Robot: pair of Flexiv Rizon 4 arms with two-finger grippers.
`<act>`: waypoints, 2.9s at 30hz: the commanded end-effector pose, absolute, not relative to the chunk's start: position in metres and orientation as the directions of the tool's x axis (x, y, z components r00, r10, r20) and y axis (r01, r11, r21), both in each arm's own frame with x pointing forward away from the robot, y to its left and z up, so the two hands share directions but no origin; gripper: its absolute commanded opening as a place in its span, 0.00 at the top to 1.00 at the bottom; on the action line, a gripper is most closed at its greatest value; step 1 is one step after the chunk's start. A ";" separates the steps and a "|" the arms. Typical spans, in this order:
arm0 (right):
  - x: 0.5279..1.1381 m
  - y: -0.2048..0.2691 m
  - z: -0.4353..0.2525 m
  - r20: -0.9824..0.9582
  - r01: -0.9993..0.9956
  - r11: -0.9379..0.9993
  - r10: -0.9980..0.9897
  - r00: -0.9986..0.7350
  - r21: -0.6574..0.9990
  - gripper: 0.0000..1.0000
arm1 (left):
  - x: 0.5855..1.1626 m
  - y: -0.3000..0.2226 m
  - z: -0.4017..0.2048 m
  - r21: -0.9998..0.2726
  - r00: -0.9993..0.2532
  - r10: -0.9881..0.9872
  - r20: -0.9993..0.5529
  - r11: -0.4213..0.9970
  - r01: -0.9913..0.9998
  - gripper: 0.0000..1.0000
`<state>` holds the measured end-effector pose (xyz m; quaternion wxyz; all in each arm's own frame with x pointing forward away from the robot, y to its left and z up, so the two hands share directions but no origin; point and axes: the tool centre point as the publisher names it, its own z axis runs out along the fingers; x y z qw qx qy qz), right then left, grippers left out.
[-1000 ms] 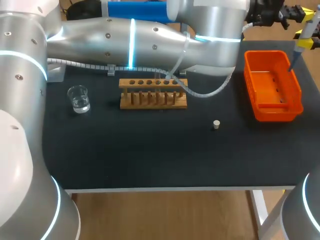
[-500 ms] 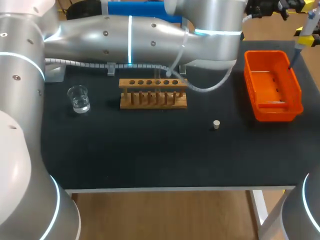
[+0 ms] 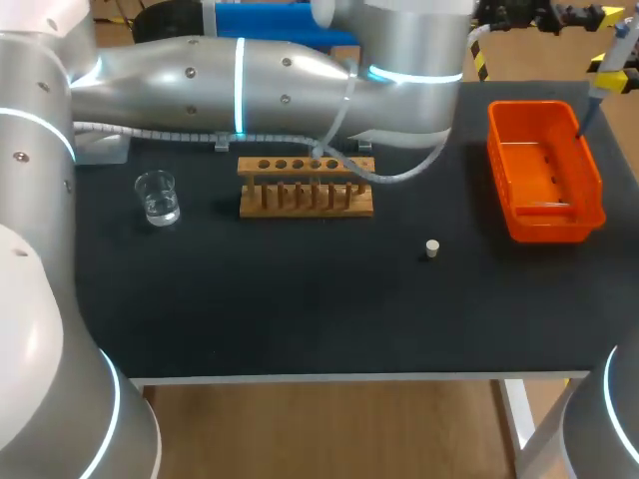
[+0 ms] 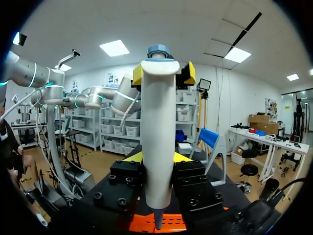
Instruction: Invert the test tube, pick up the pipette, mount the tip to pipette, aspirate from beaker and dispense into the tube, eject the tip, return the pipette, and cap with the stopper.
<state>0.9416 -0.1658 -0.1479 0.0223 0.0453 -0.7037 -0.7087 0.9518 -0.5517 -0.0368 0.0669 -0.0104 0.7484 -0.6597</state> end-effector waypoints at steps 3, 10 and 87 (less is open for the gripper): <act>0.943 -0.167 -0.147 -0.033 -0.032 -0.006 -0.100 -0.994 0.999 1.00 | 0.937 -0.501 -0.027 -0.970 -0.995 0.006 -0.102 0.221 0.101 0.00; 0.943 -0.167 -0.147 -0.033 -0.032 -0.006 -0.100 -0.994 0.999 1.00 | 0.916 -0.468 -0.043 -0.973 -0.996 0.004 -0.087 0.213 0.086 0.00; 0.943 -0.167 -0.147 -0.033 -0.032 -0.006 -0.100 -0.994 0.999 1.00 | 0.858 -0.287 -0.119 -1.000 -0.976 -0.219 -0.015 0.013 0.013 0.00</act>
